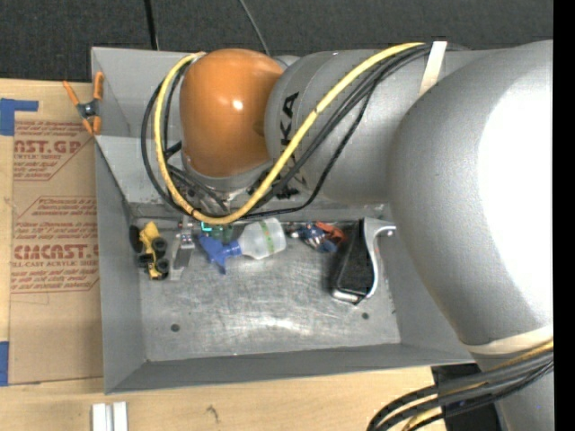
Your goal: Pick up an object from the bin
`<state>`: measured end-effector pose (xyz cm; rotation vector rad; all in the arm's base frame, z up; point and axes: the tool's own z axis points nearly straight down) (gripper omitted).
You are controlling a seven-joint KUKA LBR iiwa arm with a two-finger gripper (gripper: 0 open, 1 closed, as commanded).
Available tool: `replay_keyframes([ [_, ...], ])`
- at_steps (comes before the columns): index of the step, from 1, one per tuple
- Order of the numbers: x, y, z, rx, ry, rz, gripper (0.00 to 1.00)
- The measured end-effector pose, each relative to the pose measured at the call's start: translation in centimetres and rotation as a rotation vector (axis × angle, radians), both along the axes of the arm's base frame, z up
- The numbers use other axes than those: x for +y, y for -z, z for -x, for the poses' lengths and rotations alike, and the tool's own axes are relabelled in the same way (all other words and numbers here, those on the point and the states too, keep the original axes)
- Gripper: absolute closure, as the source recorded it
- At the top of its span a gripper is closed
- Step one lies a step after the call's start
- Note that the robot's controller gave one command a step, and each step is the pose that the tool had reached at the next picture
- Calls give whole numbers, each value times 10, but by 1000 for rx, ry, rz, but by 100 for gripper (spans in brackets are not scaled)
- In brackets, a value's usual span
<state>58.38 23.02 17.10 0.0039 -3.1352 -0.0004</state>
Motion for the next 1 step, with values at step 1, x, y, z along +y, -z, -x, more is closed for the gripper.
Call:
replay_keyframes([
  [1, -1, -5, -2, -7, 2, -1, 0],
])
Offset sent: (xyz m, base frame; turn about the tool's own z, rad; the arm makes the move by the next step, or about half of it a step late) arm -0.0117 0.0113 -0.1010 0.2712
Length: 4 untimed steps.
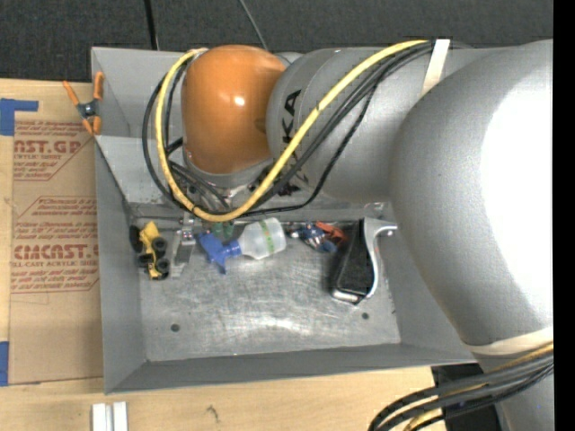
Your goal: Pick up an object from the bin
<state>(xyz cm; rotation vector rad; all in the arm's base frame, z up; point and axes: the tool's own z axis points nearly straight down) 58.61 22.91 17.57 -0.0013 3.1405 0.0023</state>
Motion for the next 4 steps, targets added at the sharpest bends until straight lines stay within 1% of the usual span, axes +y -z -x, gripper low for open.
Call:
replay_keyframes([
  [1, 8, 60, 8, -1, 156, -1, 0],
  [2, 10, 87, 6, 3, 157, 2, 0],
  [3, 18, 59, 7, -2, 243, -1, 0],
  [4, 11, 106, -7, 0, 265, -2, 0],
])
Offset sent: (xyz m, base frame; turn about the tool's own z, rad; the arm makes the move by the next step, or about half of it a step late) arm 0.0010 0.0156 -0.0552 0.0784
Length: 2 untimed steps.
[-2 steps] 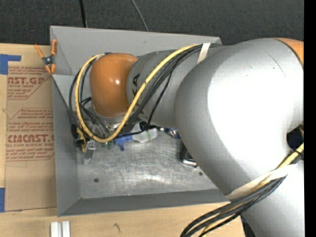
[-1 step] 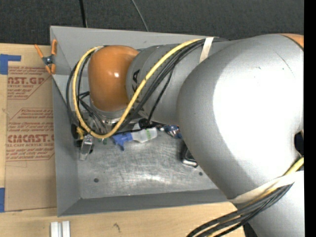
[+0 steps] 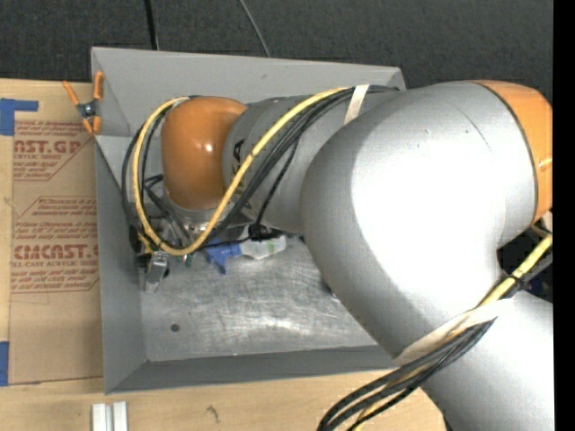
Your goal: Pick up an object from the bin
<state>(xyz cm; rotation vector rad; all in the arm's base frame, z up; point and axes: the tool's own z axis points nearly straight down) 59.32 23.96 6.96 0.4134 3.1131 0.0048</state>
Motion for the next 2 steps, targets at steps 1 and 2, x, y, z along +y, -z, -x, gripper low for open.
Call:
replay_keyframes([
  [1, 6, -3, 5, 23, 206, 13, 100],
  [2, 6, -3, 5, 24, 206, 13, 100],
])
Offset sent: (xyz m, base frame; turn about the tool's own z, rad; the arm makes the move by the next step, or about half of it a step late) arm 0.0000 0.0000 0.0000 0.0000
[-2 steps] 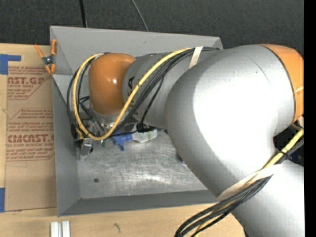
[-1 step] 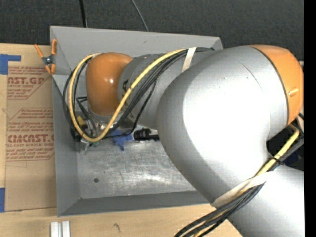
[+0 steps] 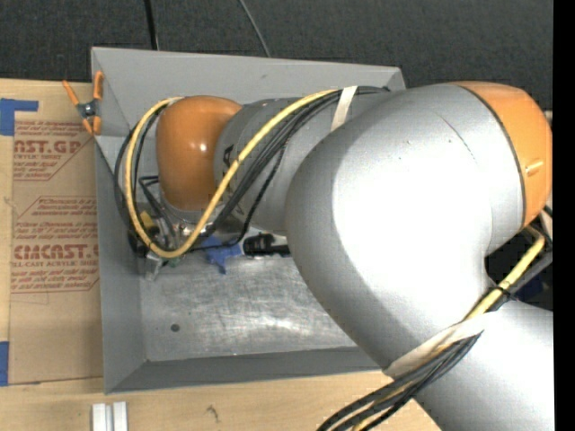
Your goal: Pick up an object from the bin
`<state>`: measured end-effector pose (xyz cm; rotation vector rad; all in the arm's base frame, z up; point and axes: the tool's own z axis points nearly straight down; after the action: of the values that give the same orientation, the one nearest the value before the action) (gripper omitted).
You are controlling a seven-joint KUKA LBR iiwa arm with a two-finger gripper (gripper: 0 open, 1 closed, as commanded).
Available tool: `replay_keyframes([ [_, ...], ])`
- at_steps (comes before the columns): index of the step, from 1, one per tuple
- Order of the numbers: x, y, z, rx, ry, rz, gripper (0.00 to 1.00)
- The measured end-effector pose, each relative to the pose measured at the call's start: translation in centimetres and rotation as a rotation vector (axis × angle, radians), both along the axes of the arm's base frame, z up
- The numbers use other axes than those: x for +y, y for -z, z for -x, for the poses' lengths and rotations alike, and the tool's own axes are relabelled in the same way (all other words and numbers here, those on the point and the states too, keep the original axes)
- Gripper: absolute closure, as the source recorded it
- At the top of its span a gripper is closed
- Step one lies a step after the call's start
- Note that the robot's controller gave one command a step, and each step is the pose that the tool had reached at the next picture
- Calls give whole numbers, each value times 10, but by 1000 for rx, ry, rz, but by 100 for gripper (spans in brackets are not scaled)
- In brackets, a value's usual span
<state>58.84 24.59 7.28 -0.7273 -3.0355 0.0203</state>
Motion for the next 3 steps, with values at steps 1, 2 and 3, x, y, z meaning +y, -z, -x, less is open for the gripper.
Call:
replay_keyframes([
  [1, 0, -2, 2, 0, 0, -1, 100],
  [2, 0, -14, 4, -4, 0, -4, 100],
  [3, 0, -30, 3, -11, -1, -6, 100],
])
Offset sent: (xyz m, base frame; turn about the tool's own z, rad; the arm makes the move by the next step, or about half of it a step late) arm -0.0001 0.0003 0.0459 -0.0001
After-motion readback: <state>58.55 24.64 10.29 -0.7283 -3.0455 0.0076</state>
